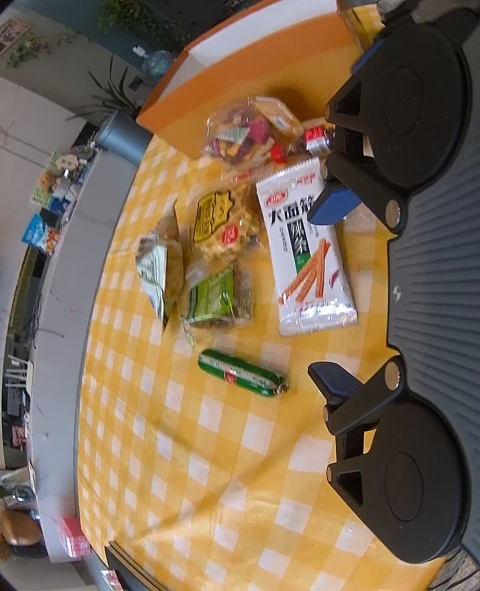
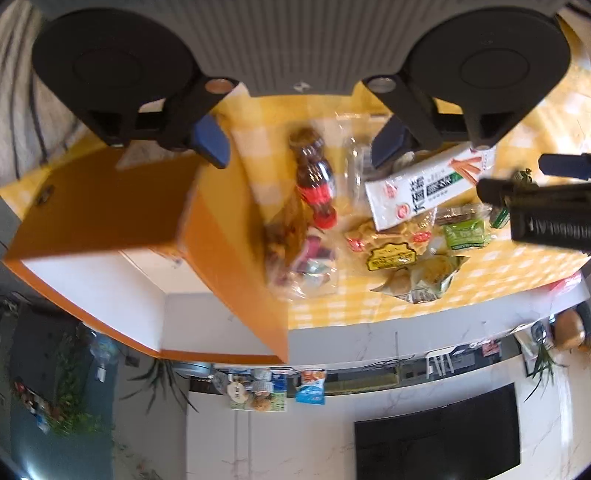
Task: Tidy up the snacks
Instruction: 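Grasp the red-capped cola bottle with the right gripper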
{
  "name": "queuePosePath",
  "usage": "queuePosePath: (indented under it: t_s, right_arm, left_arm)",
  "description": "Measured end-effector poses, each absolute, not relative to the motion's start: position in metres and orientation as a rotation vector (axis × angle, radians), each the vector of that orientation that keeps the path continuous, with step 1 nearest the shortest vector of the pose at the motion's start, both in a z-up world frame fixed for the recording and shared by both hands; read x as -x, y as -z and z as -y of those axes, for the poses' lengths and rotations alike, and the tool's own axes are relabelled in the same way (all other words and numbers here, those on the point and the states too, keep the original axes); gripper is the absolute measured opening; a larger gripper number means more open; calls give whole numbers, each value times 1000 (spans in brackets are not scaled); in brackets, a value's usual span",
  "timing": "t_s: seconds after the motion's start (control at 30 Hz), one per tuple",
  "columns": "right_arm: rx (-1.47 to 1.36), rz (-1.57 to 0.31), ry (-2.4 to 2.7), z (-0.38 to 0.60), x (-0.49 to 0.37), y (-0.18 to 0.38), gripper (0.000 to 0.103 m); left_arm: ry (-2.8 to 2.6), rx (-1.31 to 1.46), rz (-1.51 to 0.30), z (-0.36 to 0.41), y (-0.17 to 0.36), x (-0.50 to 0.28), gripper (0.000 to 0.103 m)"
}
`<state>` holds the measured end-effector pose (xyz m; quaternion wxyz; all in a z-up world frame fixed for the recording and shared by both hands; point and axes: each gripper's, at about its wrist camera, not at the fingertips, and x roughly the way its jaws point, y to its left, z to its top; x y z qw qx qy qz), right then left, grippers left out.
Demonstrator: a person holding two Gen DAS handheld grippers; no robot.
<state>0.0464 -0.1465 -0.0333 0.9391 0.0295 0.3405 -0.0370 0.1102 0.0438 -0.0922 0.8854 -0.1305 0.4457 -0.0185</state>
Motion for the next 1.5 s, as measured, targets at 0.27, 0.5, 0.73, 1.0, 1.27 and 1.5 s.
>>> queuePosePath:
  t_s: [0.27, 0.5, 0.73, 1.0, 1.27, 1.5]
  right_arm:
    - [33, -765, 118, 134, -80, 47, 78]
    - [45, -800, 121, 129, -90, 55, 76]
    - [-40, -803, 92, 140, -84, 56, 33]
    - [-62, -828, 72, 142, -76, 58, 26]
    - [-112, -869, 25, 150, -39, 57, 27]
    - [-128, -828, 53, 151, -51, 51, 55]
  left_arm:
    - [12, 277, -957, -49, 101, -116, 98]
    - [26, 262, -954, -48, 102, -117, 98]
    - [12, 264, -961, -49, 102, -118, 98]
    - [15, 275, -953, -51, 99, -117, 98]
    - [5, 302, -928, -60, 93, -115, 98]
    - [8, 305, -926, -62, 95, -116, 98]
